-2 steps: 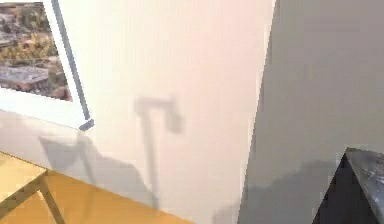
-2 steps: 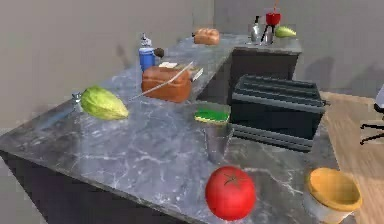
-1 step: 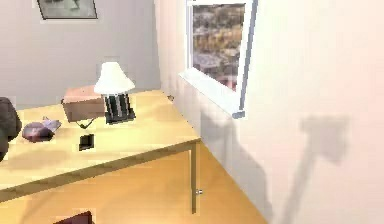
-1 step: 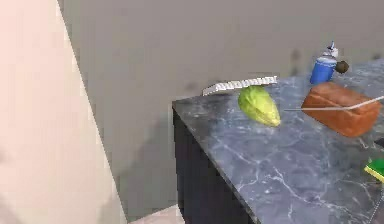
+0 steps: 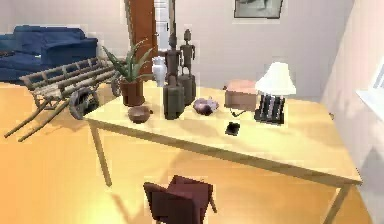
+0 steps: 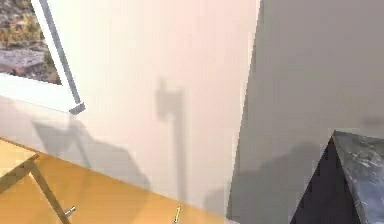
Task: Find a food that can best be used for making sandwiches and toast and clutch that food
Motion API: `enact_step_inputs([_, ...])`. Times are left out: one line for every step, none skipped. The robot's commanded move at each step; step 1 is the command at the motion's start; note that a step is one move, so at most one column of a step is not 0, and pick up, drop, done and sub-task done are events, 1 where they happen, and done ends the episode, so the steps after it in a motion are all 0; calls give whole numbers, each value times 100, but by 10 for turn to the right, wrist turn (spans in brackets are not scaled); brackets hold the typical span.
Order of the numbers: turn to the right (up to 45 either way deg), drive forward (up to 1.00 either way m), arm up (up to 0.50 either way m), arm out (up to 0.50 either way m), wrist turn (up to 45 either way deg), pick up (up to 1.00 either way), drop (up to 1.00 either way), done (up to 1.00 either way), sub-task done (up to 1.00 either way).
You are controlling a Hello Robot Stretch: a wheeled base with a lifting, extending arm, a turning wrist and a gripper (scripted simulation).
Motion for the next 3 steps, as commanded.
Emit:
enact_step_inputs([-450, 0, 0, 0, 0, 0, 0, 0, 0])
enact_step_inputs([-420, 0, 0, 0, 0, 0, 0, 0, 0])
enact_step_inputs([0, 40, 0, 0, 0, 0, 0, 0, 0])
